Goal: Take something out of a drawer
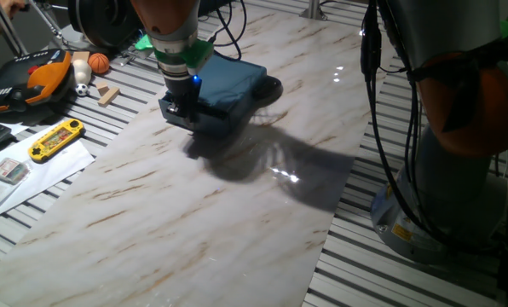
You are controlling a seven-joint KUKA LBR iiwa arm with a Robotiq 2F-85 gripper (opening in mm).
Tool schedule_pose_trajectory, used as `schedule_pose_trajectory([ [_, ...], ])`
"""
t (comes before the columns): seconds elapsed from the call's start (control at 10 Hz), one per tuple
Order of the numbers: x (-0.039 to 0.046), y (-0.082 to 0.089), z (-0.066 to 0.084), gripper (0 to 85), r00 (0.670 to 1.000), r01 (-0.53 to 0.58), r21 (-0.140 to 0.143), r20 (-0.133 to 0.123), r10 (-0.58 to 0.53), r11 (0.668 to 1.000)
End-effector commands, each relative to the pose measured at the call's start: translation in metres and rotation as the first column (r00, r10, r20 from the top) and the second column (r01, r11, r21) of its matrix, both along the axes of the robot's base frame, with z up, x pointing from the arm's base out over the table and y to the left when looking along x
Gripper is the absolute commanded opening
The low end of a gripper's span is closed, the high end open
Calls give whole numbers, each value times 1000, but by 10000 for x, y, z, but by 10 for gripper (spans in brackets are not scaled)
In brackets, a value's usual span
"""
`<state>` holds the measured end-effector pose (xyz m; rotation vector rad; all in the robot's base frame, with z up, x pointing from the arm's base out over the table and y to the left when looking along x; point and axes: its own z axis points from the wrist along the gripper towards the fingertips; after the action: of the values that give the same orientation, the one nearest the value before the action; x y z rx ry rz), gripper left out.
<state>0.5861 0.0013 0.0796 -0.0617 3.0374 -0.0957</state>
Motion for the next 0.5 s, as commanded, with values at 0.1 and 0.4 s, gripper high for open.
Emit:
schedule_pose_trajectory([
  [0.1,4,19,7,0,1000,0,0,-1,0,1000],
  [0.4,0,58,-8,0,1000,0,-2,-1,0,1000],
])
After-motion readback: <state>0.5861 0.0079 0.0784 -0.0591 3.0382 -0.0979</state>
